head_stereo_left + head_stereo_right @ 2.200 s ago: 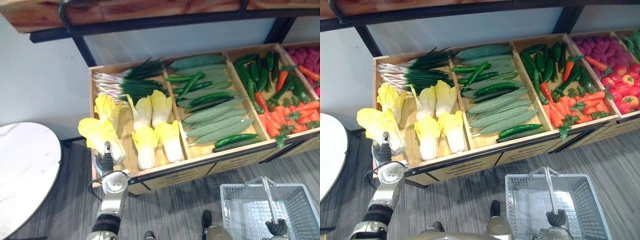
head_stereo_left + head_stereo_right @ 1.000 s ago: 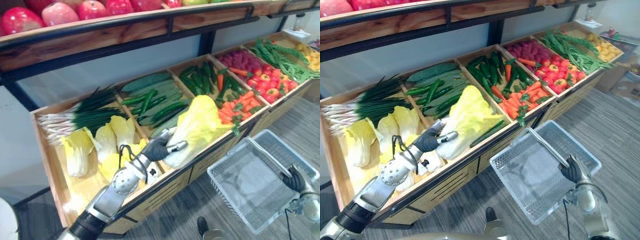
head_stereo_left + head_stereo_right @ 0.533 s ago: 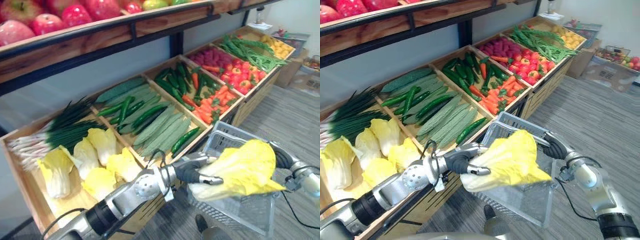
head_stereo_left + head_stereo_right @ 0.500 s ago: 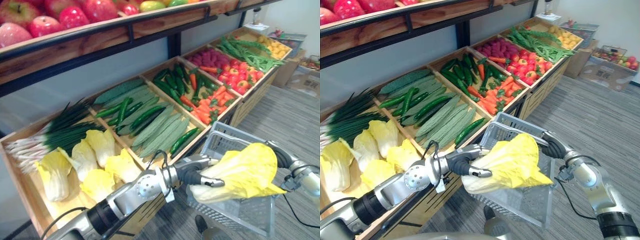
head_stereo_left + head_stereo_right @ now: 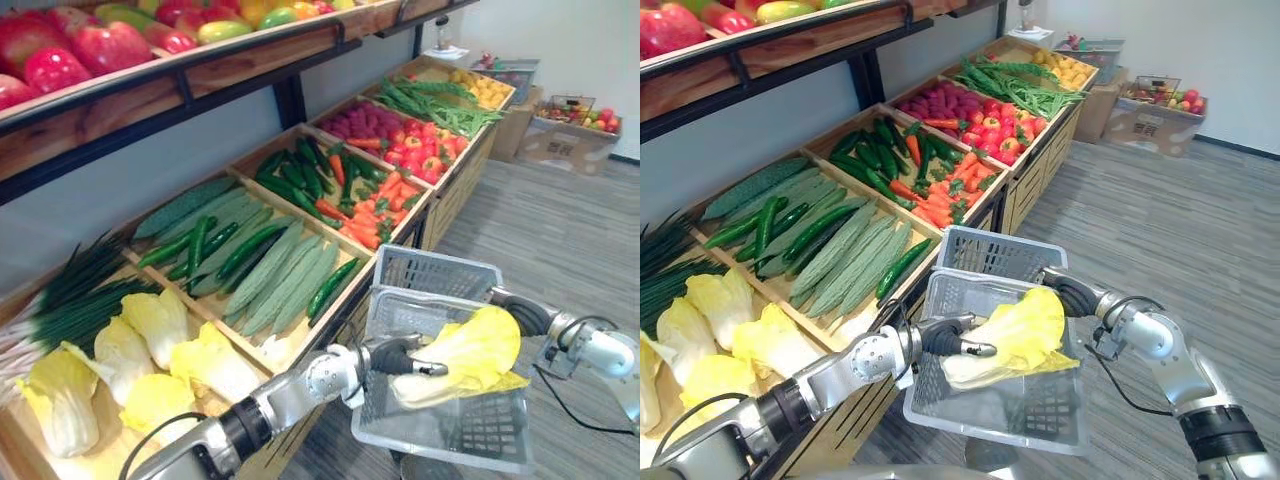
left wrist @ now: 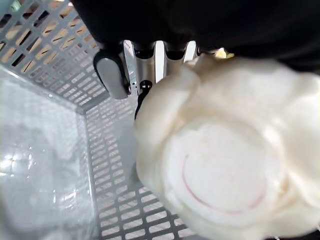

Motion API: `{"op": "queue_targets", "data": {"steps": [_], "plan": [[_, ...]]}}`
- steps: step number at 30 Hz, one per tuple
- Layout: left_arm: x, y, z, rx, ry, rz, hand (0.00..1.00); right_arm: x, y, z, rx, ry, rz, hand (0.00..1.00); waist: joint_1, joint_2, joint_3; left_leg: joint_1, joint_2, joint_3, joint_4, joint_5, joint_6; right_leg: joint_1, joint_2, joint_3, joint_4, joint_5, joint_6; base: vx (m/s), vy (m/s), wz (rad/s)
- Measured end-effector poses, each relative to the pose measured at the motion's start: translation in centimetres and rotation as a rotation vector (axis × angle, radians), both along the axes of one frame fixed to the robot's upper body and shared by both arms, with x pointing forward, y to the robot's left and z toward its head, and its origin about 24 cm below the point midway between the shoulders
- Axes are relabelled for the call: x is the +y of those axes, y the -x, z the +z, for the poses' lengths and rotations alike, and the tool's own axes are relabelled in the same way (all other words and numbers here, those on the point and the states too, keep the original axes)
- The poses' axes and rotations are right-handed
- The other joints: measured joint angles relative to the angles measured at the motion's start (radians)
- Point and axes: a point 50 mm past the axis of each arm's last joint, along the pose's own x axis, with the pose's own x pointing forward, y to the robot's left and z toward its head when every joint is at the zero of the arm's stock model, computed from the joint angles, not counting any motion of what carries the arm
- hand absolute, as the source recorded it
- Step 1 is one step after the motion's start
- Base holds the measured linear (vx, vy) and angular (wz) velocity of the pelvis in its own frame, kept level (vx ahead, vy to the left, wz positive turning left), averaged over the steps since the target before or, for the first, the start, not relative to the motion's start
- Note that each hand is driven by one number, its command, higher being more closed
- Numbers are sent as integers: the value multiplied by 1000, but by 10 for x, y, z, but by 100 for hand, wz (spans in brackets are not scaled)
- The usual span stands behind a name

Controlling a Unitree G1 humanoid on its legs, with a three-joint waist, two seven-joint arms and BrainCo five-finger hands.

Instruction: Pick vegetable in the basket

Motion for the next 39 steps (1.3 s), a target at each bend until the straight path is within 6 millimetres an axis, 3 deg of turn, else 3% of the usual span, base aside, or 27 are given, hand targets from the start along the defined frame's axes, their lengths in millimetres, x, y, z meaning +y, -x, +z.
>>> {"op": "queue_targets", "data": {"steps": [8, 15, 16, 29, 39], "plan": [[3, -3, -21, -3, -89, 45, 100, 11, 4, -6, 84, 31, 94, 100, -21, 4, -4, 13, -21, 16, -22, 1, 1, -5, -4, 10, 7, 10, 7, -9, 15, -3], [3, -5, -28, -14, -124, 62, 100, 15, 3, -5, 107, 53, 133, 100, -34, 4, -4, 17, -44, 17, -35, 2, 3, -14, -16, 16, 18, 10, 8, -30, 2, -2], [3, -7, -28, -26, -134, 67, 0, 15, 2, -5, 107, 53, 135, 100, -37, 3, -4, 17, -46, 17, -36, 2, 3, -14, -18, 18, 18, 11, 9, -53, -10, -2], [3, -19, -27, -80, -135, 165, 0, 14, 1, -9, 142, 54, 115, 100, -42, 2, -3, 16, -56, 16, -47, 3, 5, -16, -19, 34, 15, 13, 13, -24, -12, -2], [1, -19, -22, -88, -114, 174, 0, -2, -7, -15, 177, 48, -8, 100, -42, 4, 0, 1, -56, -10, -49, 4, 7, -16, -32, 9, 15, 14, 13, -7, -5, 6]]}}
